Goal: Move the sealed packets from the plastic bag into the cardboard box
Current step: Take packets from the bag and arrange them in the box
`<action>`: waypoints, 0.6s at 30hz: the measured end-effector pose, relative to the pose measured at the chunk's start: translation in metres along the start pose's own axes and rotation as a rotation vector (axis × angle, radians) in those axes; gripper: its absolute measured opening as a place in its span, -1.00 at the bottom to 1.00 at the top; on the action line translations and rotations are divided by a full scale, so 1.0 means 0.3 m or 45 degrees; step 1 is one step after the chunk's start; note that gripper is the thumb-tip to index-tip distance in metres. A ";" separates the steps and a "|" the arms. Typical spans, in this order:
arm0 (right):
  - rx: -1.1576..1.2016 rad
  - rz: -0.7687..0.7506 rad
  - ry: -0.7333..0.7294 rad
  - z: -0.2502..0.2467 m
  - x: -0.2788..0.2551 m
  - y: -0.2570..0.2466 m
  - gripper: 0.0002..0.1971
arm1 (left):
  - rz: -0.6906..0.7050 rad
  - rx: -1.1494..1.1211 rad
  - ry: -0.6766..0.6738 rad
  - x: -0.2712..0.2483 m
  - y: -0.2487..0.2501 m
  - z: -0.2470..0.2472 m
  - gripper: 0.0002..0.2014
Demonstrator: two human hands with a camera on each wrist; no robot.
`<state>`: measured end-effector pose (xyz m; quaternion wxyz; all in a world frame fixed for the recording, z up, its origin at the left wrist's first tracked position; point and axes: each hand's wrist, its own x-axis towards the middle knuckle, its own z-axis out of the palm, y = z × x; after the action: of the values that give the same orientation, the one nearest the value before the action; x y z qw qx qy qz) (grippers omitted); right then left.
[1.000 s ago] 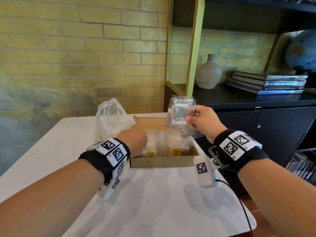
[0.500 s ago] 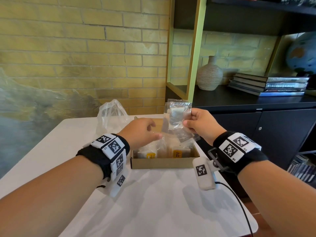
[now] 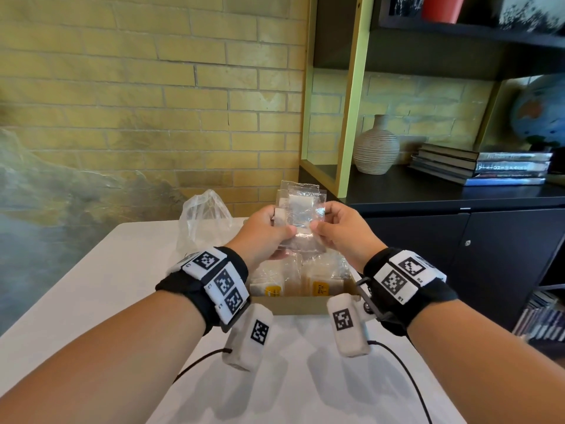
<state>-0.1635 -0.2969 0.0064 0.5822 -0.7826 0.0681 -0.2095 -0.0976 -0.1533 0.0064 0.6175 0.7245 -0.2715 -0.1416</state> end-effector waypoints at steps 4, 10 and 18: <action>-0.060 0.014 -0.065 0.013 -0.012 -0.011 -0.79 | 0.028 -0.021 0.058 -0.001 -0.001 -0.009 -0.92; -0.056 0.058 -0.021 -0.002 -0.006 -0.027 -0.76 | -0.007 -0.026 0.148 0.000 -0.015 -0.050 -0.93; -0.064 0.060 -0.032 0.004 0.002 -0.031 -0.73 | 0.000 -0.028 0.216 0.011 -0.033 -0.069 -0.30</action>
<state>-0.1638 -0.2932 0.0151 0.5681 -0.7977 0.0843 -0.1842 -0.0817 -0.1373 0.0014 0.6464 0.7269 -0.2166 -0.0826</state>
